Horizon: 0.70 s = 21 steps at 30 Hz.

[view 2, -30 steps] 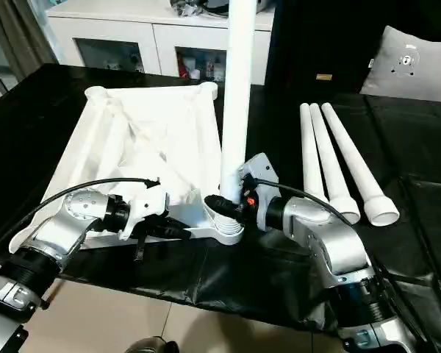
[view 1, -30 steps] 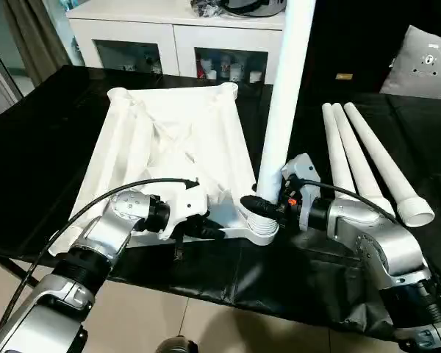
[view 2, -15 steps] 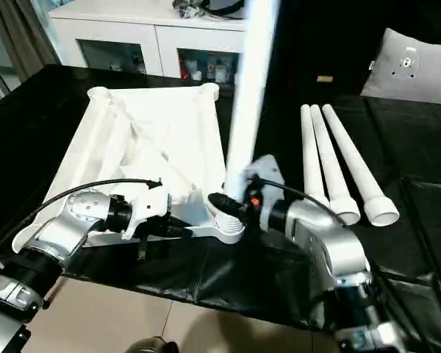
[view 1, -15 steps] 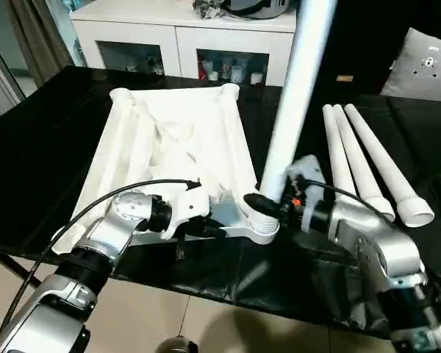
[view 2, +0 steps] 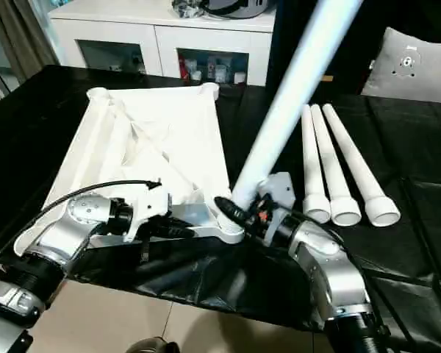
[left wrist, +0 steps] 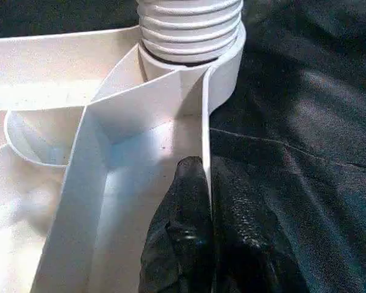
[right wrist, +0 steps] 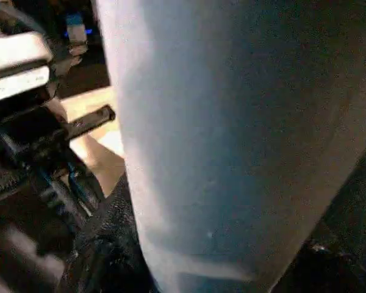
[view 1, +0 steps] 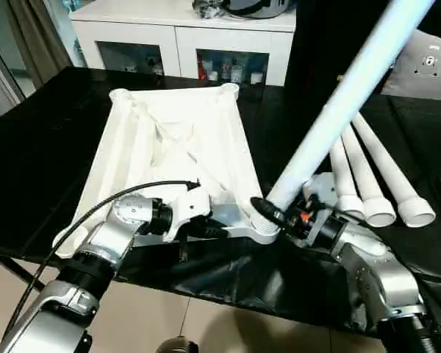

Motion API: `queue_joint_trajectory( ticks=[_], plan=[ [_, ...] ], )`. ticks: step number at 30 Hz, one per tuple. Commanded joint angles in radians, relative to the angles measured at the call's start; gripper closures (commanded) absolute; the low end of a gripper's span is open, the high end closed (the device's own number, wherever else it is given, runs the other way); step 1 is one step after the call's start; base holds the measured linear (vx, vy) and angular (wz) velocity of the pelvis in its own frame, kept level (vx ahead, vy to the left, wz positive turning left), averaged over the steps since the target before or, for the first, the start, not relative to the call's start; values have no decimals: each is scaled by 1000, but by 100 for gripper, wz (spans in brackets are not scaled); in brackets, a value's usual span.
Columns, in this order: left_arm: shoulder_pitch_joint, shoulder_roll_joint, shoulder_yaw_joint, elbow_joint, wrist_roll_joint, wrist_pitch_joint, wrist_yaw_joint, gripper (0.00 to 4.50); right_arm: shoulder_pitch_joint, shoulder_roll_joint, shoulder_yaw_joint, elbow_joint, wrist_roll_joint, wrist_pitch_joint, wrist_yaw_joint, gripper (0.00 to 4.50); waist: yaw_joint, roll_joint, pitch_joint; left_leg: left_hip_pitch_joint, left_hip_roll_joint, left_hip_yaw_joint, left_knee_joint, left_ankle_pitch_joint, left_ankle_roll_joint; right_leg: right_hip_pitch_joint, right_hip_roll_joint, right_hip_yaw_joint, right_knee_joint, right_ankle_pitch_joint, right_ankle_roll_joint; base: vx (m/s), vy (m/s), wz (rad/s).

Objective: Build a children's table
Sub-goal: Insert table leg to table base

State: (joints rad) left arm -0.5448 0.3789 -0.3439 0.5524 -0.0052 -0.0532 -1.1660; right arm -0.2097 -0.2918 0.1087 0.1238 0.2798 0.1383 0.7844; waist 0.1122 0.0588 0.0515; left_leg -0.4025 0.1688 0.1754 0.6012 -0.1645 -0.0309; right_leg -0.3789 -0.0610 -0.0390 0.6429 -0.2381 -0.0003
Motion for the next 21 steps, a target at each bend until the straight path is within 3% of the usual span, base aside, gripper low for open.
queue_joint_trajectory(
  ticks=[1,6,10,11,12,13,14,15,16,17,18,20,21],
  plan=[
    [-1,-8,46,-42,-30,-8,43,450,36,-6,65,61,-45,26,31,257,-3,-15,-61,27,65,-26,-79,-247,14,25,-93,46,-92,-158,-204,0,0,0],
    [9,14,35,-55,-13,-9,35,450,22,-19,116,99,-89,3,43,257,-5,-17,-60,27,65,-25,-79,-241,20,23,-92,46,-93,-158,-206,0,0,0],
    [-26,36,16,-32,4,-35,-15,450,-25,-46,175,158,-127,47,110,257,-11,-11,-60,30,65,-28,-83,-279,5,23,-90,46,-93,-171,-209,0,0,0],
    [-26,36,16,-32,4,-35,-15,450,-25,-46,175,158,-127,47,110,257,-12,-12,-60,31,65,-28,-83,-283,2,24,-90,46,-94,-168,-210,0,0,0],
    [-37,39,9,-20,8,-47,-30,450,-37,-46,178,180,-129,55,122,257,-13,-7,-61,30,65,-28,-82,-285,0,24,-91,47,-92,-159,-212,0,0,0],
    [-43,39,4,-14,11,-54,-38,450,-44,-46,178,194,-131,58,128,257,-15,-10,-61,31,65,-28,-84,-294,-4,25,-90,47,-93,-152,-215,0,0,0],
    [-52,38,-2,-5,13,-60,-50,450,-53,-43,176,211,-127,60,135,257,-18,-1,-61,33,64,-28,-85,-312,-12,23,-87,46,-94,-144,-221,0,0,0],
    [-58,37,-5,-1,13,-64,-56,450,-59,-42,174,222,-124,61,139,257,-19,-5,-61,33,66,-30,-86,-318,-15,25,-88,46,-92,-137,-224,0,0,0],
    [-72,32,-12,14,16,-74,-66,450,-66,-44,178,233,-116,71,156,257,-20,15,-60,35,64,-32,-84,-336,-21,25,-91,46,-91,-142,-234,0,0,0],
    [-72,32,-12,14,16,-74,-66,450,-66,-44,178,233,-116,71,156,257,-24,7,-59,37,65,-30,-86,-351,-25,24,-89,45,-96,-149,-234,0,0,0],
    [-92,24,-19,38,22,-86,-74,450,-73,-49,187,238,-115,88,170,257,-26,5,-56,39,63,-30,-88,-376,-29,26,-87,46,-99,-175,-234,0,0,0],
    [-104,18,-25,55,29,-95,-74,450,-74,-54,193,238,-114,97,181,257,-24,4,-54,45,65,-32,-90,-403,-38,27,-93,48,-102,-233,-232,0,0,0],
    [-133,6,-30,97,40,-112,-72,450,-76,-57,202,230,-111,121,193,257,-25,7,-47,48,65,-32,-92,-416,-41,24,-93,50,-108,-268,-225,0,0,0]
  ],
)
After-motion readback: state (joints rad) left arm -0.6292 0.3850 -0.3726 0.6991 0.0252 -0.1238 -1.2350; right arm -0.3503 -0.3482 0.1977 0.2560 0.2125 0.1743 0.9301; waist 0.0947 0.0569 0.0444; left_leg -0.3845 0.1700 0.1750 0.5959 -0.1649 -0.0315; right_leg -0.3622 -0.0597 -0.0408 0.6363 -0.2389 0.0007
